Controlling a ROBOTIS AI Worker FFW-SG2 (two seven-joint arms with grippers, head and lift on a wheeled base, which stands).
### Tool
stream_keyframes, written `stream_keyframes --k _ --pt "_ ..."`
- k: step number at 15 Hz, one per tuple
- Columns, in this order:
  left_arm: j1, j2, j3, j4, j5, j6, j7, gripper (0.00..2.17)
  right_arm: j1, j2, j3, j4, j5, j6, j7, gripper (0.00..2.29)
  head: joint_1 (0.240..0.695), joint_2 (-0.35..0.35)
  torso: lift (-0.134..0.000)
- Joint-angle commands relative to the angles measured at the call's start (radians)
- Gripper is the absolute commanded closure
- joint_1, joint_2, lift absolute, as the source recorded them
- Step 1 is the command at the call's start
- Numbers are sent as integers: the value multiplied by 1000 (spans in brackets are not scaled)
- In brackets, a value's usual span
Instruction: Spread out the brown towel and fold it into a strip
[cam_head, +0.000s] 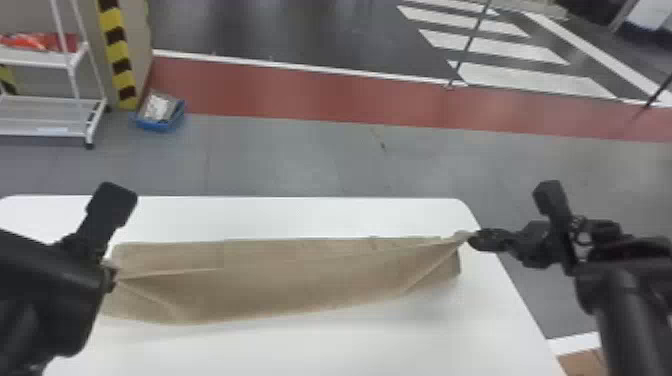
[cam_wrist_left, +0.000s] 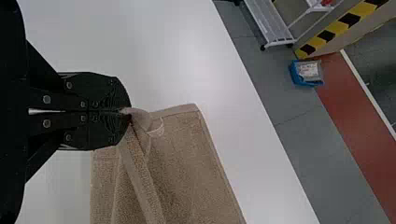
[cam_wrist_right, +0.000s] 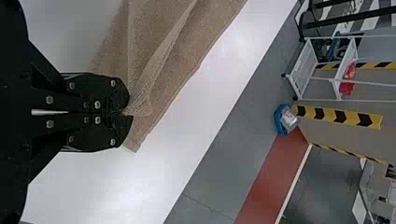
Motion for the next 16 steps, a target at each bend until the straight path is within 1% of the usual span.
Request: stream_keyframes --k 1,3,4,5,6,7,9,11,13,14,16 --pt "-44 -14 -9 58 -1 -28 1 1990 -4 -7 2 24 4 9 -15 1936 695 -285 0" --pt "-87 -23 -33 124 0 -56 15 1990 -4 -8 2 44 9 6 -47 1902 695 -291 0" --pt "-105 -32 -42 162 0 -77 21 1990 -4 -8 2 54 9 6 -81 1855 695 -294 0" --pt "-122 -39 -53 199 0 -108 27 1990 -4 -7 -4 65 9 6 -120 1858 695 -297 0" --pt "-130 -45 -55 220 0 -126 27 1990 -4 -7 -13 73 -5 3 -133 1858 695 -308 0" --pt "-139 -49 -59 242 0 -138 27 1990 -4 -2 -18 73 -7 6 -159 1858 695 -314 0" --pt "-154 -52 -70 274 0 -157 40 1990 4 12 -19 73 -8 9 -202 1858 695 -324 0" --pt "-168 -52 -81 297 0 -154 41 1986 7 36 -15 71 -8 9 -225 1855 695 -327 0" --pt "-171 -52 -85 311 0 -154 52 1919 11 49 -2 68 -8 9 -259 1838 695 -318 0" --pt "-173 -52 -87 325 0 -172 55 1814 11 56 2 65 -8 9 -274 1818 695 -313 0" --pt "-180 -52 -88 355 0 -212 70 1774 11 73 4 67 -10 18 -352 1814 695 -306 0"
